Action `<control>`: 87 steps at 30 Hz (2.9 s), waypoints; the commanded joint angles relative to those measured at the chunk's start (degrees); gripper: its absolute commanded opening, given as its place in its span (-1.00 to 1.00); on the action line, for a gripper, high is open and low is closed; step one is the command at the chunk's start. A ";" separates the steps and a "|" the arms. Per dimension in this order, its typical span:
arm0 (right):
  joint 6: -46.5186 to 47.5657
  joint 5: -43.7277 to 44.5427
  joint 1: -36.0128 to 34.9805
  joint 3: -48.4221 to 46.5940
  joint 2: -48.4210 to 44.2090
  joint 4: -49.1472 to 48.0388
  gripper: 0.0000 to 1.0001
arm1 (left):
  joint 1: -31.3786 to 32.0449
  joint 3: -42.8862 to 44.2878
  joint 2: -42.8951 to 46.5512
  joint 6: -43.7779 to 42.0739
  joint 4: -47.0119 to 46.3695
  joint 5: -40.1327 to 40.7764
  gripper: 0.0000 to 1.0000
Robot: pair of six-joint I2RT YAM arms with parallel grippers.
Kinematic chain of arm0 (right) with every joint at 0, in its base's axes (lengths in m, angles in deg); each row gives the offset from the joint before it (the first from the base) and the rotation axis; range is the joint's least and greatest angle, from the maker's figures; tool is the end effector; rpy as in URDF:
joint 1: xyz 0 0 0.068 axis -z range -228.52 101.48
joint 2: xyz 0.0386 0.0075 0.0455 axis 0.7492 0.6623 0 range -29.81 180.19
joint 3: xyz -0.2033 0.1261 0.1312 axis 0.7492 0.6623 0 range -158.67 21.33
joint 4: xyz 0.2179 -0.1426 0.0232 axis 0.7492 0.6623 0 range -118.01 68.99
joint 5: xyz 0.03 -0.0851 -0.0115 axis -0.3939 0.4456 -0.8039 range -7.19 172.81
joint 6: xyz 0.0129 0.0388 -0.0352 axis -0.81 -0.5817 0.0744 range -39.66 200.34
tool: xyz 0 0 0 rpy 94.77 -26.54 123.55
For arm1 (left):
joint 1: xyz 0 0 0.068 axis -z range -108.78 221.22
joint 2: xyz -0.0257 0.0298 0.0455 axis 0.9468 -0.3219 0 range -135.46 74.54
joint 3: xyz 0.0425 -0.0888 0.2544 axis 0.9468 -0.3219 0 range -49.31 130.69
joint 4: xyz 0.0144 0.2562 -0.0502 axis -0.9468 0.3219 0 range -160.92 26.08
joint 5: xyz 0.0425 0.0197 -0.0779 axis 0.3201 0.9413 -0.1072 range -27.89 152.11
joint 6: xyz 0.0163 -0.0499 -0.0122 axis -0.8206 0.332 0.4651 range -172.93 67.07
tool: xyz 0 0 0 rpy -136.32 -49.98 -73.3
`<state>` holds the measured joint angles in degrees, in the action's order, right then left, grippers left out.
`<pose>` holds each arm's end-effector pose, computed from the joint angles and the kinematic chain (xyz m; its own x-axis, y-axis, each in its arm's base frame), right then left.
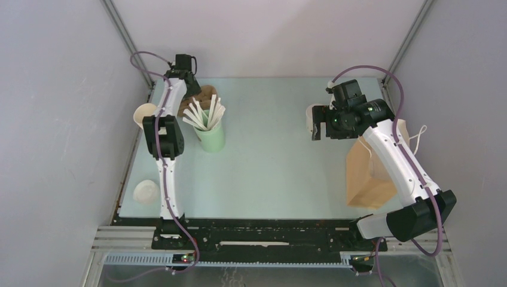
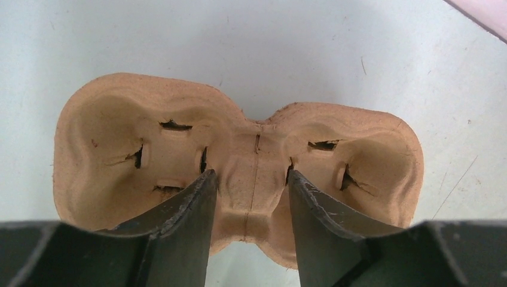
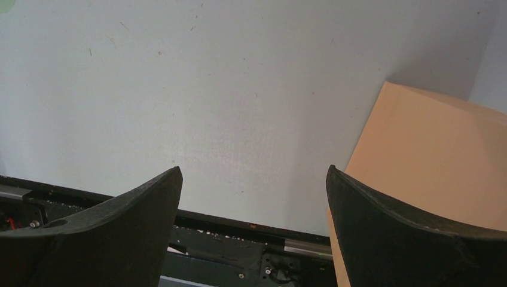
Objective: Pack the takeout coffee
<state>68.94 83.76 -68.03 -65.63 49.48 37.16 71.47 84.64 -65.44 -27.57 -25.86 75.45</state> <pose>0.2495 0.0878 0.3725 -0.8437 -0.0892 -0.5294 -0.1619 0.9825 0.0925 0.5403 0.0059 0.2326 -0.6429 -0.4140 -0.6444 -0.4605 0.8812 -0.1068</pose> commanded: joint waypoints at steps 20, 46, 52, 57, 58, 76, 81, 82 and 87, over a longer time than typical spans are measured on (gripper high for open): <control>0.06 -0.34 0.43 -1.81 -0.62 -0.39 0.98 | 0.42 -0.19 10.62 -2.63 0.09 8.10 -0.37; 0.21 -1.08 -0.36 -2.11 -1.69 -0.59 0.98 | 2.16 12.33 7.91 4.02 9.15 7.09 -0.84; 0.24 -1.01 -0.42 -1.95 -1.76 -0.60 0.98 | -2.97 -2.26 11.69 12.20 3.29 -7.69 -0.99; 0.28 -1.22 -0.47 -2.16 -1.59 -0.58 0.98 | 0.56 8.40 8.05 5.80 8.69 -1.53 -0.97; 0.25 -1.21 -0.46 -2.16 -1.59 -0.59 0.98 | 0.03 8.81 7.61 7.61 9.71 -2.51 -0.98; 0.24 -1.48 -0.85 -2.69 -1.60 -0.57 0.98 | 2.77 -4.47 15.02 7.38 1.77 7.70 -1.00; 0.34 -0.95 -0.71 -1.87 -2.37 -0.68 0.98 | 5.94 7.13 10.76 -4.50 2.05 3.65 -1.00; 0.43 -0.95 -0.71 -1.88 -2.26 -0.66 0.98 | 4.80 1.24 12.89 -1.72 -3.34 -2.52 -1.00; 0.50 -0.99 -0.71 -2.34 -1.98 -0.83 0.98 | 5.50 -4.12 16.73 1.84 -0.41 16.09 -1.00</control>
<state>68.96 82.49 -68.53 -65.74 49.21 37.02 75.60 75.55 -50.71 -24.60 -28.36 78.51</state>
